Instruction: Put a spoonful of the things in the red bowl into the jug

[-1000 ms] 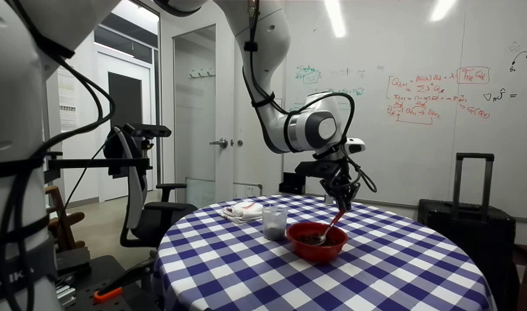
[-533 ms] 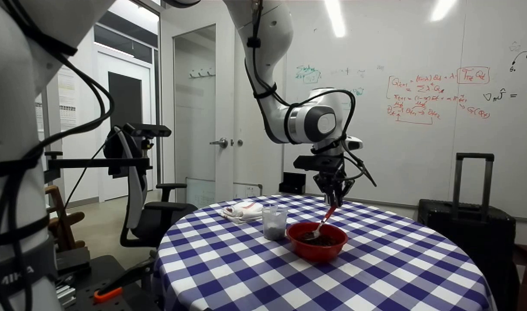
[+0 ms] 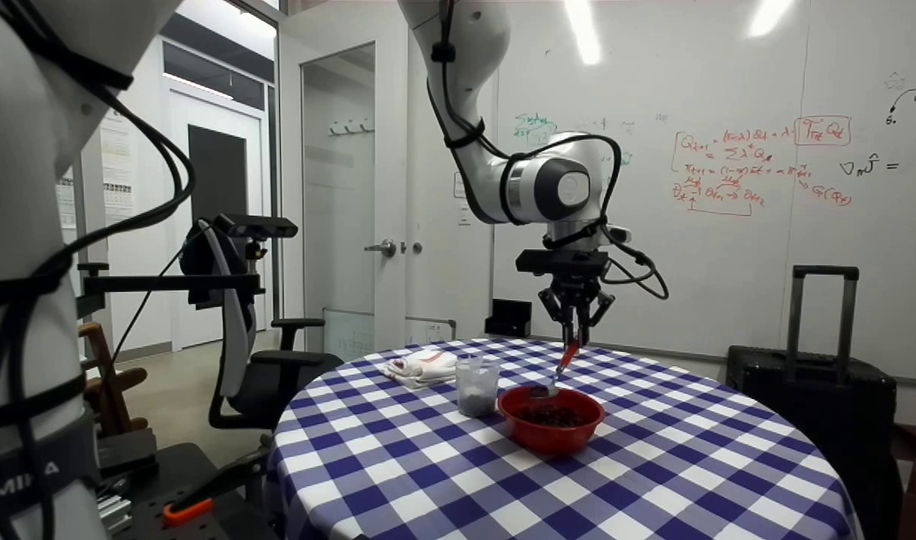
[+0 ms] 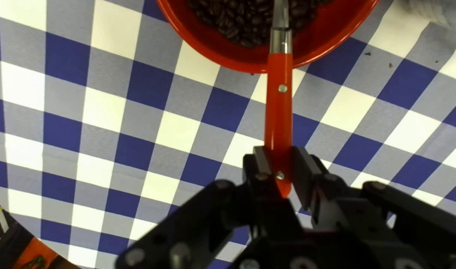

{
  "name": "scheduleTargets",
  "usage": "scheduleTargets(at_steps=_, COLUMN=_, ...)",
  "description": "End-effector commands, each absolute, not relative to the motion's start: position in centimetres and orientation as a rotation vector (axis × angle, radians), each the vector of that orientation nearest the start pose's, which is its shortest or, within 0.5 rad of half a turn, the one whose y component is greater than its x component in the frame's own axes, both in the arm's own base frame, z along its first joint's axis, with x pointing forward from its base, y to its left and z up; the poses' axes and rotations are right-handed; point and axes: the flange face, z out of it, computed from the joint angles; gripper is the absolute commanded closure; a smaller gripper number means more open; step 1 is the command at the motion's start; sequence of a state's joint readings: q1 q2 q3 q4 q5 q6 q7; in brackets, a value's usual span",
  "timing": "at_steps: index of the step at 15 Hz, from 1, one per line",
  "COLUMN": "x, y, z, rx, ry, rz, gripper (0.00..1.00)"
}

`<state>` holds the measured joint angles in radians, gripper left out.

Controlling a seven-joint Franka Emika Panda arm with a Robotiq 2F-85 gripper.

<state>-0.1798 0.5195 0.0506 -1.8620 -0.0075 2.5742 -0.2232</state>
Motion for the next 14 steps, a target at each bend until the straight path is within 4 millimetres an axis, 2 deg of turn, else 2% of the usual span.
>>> scheduleTargets(at_steps=1, x=65.3, y=-7.4, z=29.2, rx=-3.124, ry=-0.295, rz=-0.259, gripper=0.95)
scheduleTargets(at_steps=7, x=65.1, y=-2.9, z=33.0, rx=-3.117, ry=-0.443, rz=-0.270, gripper=0.95)
scheduleTargets(at_steps=10, x=65.5, y=-0.6, z=33.7, rx=-3.096, ry=-0.475, rz=-0.298, gripper=0.95)
scheduleTargets(at_steps=14, x=66.1, y=1.0, z=33.7, rx=-3.085, ry=-0.467, rz=-0.309, gripper=0.95)
